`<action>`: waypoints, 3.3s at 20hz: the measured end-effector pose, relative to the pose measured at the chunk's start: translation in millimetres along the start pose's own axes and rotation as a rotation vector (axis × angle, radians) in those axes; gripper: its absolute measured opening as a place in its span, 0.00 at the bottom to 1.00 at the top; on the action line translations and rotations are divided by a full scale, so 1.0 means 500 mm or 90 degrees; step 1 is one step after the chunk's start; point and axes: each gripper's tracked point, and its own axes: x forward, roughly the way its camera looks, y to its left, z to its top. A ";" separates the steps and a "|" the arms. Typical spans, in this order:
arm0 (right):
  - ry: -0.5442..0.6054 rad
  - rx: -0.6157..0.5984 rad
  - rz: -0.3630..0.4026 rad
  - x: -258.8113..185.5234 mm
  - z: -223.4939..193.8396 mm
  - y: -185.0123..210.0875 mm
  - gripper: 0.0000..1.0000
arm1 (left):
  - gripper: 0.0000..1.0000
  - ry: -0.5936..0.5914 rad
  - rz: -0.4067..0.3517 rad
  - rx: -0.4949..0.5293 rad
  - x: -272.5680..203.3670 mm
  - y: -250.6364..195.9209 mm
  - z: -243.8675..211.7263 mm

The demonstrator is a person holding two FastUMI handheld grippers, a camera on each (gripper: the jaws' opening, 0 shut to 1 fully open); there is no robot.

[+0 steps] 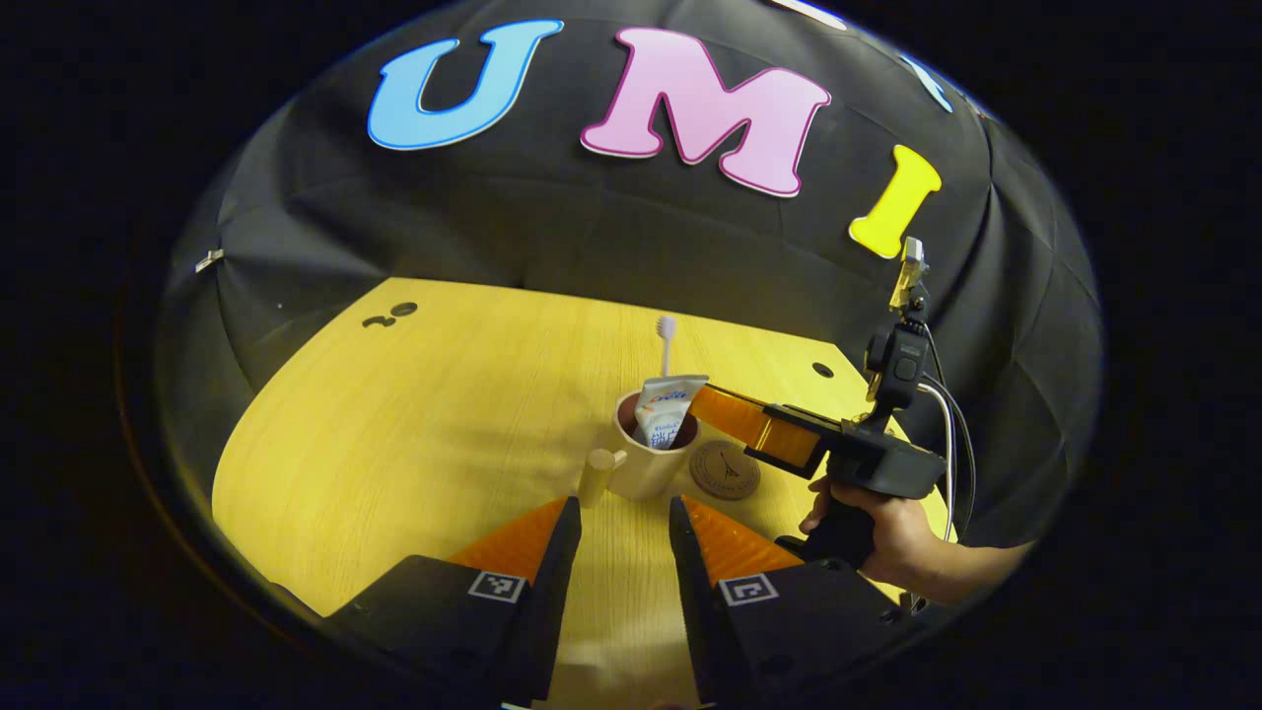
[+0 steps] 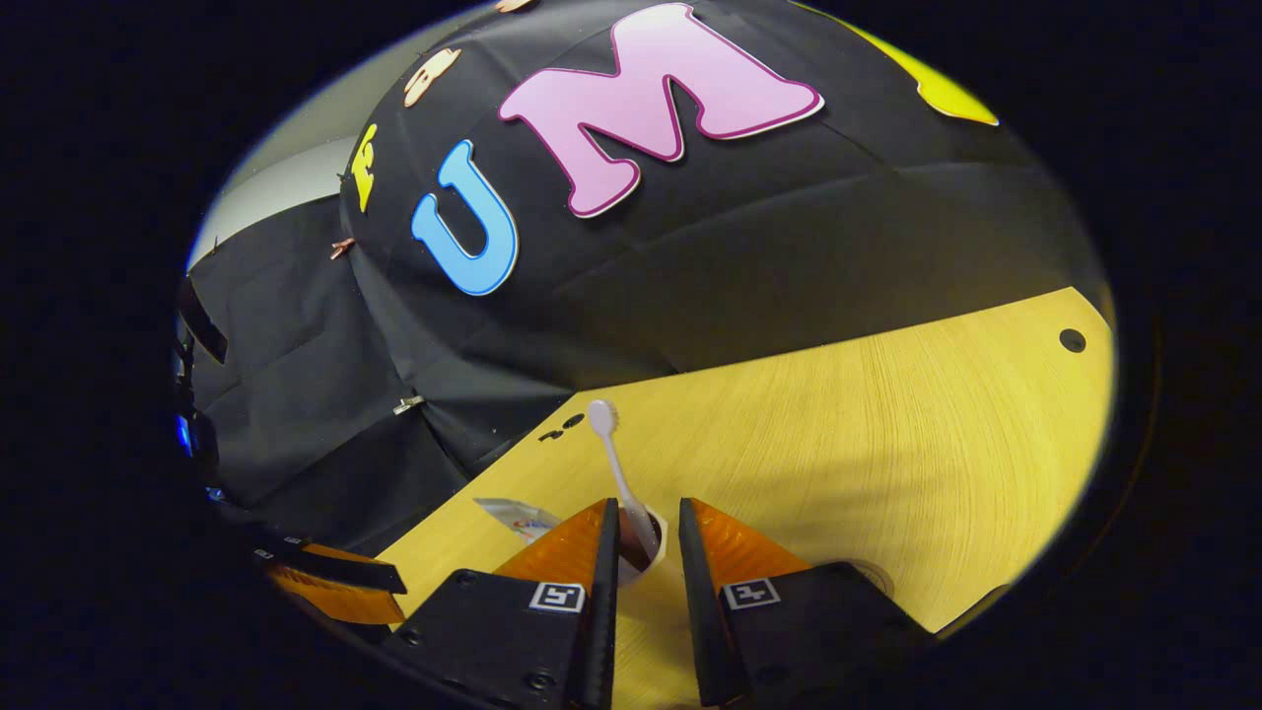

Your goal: Put the toothbrush and toothpaste on the desktop into the cup, then pick up the cup and place it on the coaster on the desktop.

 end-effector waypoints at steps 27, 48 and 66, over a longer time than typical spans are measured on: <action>0.133 0.225 -0.152 -0.379 -0.162 -0.121 0.96 | 0.50 0.415 -0.121 0.356 0.266 0.026 -0.068; 0.120 0.251 -0.151 -0.402 -0.143 -0.130 0.96 | 0.33 0.384 -0.105 0.356 0.252 -0.018 -0.043; 0.086 0.266 -0.207 -0.473 -0.137 -0.194 0.96 | 0.32 0.399 -0.162 0.464 0.302 -0.189 -0.072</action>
